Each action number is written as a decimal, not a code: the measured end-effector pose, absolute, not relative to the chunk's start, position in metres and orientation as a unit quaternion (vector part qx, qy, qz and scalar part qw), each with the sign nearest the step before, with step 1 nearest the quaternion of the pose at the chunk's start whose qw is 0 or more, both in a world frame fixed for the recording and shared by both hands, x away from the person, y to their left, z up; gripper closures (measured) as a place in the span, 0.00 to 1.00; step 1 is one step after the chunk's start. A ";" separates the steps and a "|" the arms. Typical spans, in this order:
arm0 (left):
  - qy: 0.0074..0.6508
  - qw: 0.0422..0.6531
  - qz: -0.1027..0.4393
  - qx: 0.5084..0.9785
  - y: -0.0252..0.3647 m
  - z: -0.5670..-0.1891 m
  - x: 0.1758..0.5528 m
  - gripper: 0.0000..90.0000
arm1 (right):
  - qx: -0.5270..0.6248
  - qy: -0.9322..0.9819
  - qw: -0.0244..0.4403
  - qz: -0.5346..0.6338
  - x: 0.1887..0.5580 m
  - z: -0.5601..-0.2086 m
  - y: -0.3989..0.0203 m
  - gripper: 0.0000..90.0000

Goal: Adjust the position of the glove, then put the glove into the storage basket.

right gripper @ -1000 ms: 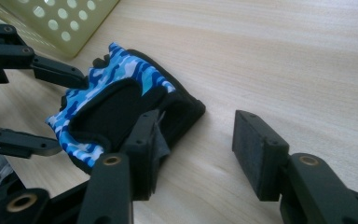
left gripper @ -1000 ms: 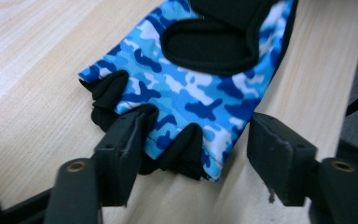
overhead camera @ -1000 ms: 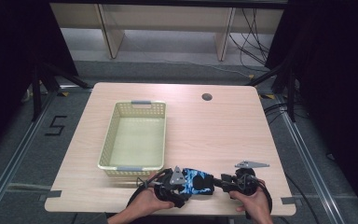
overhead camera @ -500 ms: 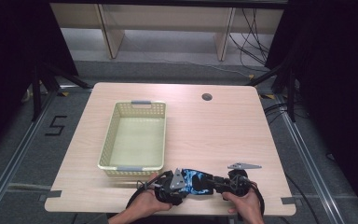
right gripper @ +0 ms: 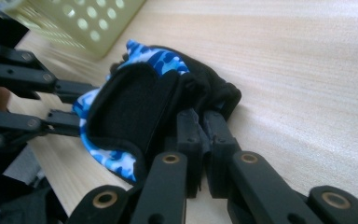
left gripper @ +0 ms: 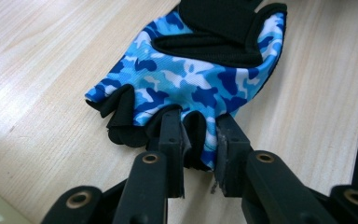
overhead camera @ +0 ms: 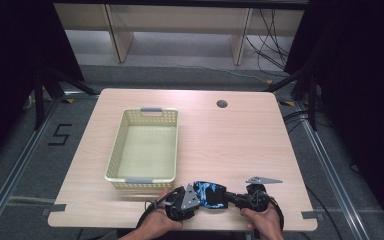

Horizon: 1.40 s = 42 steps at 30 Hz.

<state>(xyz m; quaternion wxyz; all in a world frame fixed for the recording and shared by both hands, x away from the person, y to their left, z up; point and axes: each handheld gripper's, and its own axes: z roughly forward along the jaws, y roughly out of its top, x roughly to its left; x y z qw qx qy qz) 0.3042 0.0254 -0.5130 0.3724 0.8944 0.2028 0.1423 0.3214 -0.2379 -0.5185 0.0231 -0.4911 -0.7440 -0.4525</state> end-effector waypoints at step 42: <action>0.212 0.435 0.157 0.861 0.066 -0.450 0.294 0.86 | -0.398 -0.758 -0.029 -0.515 0.297 -0.441 -0.213 0.97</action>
